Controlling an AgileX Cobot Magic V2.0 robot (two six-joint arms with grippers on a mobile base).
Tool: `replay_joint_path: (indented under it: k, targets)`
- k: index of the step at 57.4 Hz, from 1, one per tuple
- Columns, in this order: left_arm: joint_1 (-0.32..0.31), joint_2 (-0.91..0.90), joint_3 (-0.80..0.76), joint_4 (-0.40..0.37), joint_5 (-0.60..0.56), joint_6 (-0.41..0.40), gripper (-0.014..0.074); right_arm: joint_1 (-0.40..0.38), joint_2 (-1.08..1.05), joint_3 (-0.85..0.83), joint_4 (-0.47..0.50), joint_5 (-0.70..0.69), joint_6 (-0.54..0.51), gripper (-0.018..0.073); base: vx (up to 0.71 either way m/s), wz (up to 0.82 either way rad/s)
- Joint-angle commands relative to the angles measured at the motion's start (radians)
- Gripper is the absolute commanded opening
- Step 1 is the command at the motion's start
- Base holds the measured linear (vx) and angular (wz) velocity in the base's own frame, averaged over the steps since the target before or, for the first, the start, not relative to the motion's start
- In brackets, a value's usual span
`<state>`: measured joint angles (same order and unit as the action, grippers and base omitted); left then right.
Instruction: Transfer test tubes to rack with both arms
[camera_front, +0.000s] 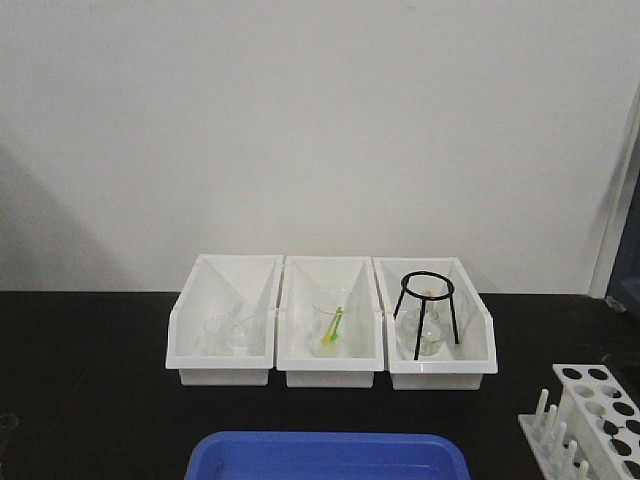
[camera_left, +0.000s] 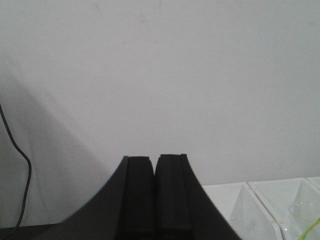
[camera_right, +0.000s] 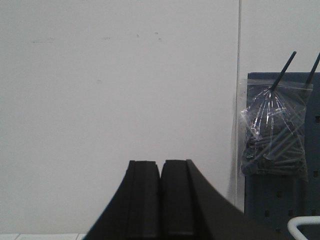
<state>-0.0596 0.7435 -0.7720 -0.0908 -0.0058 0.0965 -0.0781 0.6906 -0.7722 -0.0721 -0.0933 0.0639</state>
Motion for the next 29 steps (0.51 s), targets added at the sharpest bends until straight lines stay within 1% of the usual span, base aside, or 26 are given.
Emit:
replay_joint_path:
  k: [1,3,7,11,17,21,24,29]
  targets:
    - [0.001,-0.002,-0.036,-0.006,-0.085,0.021,0.0098,-0.004,-0.001,-0.038,-0.002,-0.064,-0.001,0.0081,0.00,0.00]
    - [0.001,-0.002,-0.036,-0.004,-0.085,0.040,0.0129,-0.004,-0.001,-0.038,-0.002,-0.060,-0.001,0.0104,0.00,0.00]
    - [0.001,-0.002,-0.036,-0.004,-0.085,0.080,0.0195,-0.004,-0.002,-0.038,-0.001,-0.049,-0.001,0.0177,0.00,0.00]
    - [0.001,-0.002,-0.036,-0.004,-0.083,0.128,0.0282,-0.004,-0.002,-0.038,-0.001,-0.041,-0.001,0.0262,0.00,0.00]
    - [0.001,-0.002,-0.036,-0.004,-0.080,0.182,0.0399,-0.004,-0.002,-0.038,-0.001,-0.039,-0.001,0.0413,0.00,0.00]
    - [0.001,-0.002,-0.036,-0.004,-0.079,0.198,0.0482,-0.004,-0.001,-0.038,-0.001,-0.039,-0.001,0.0514,0.00,0.00]
    - [0.001,0.001,-0.036,-0.004,-0.079,0.198,0.0532,-0.004,-0.001,-0.038,-0.001,-0.039,-0.001,0.0565,0.00,0.00]
    - [0.001,0.019,-0.036,-0.004,-0.088,0.198,0.0584,-0.004,-0.001,-0.038,-0.001,-0.040,-0.001,0.0638,0.00,0.00]
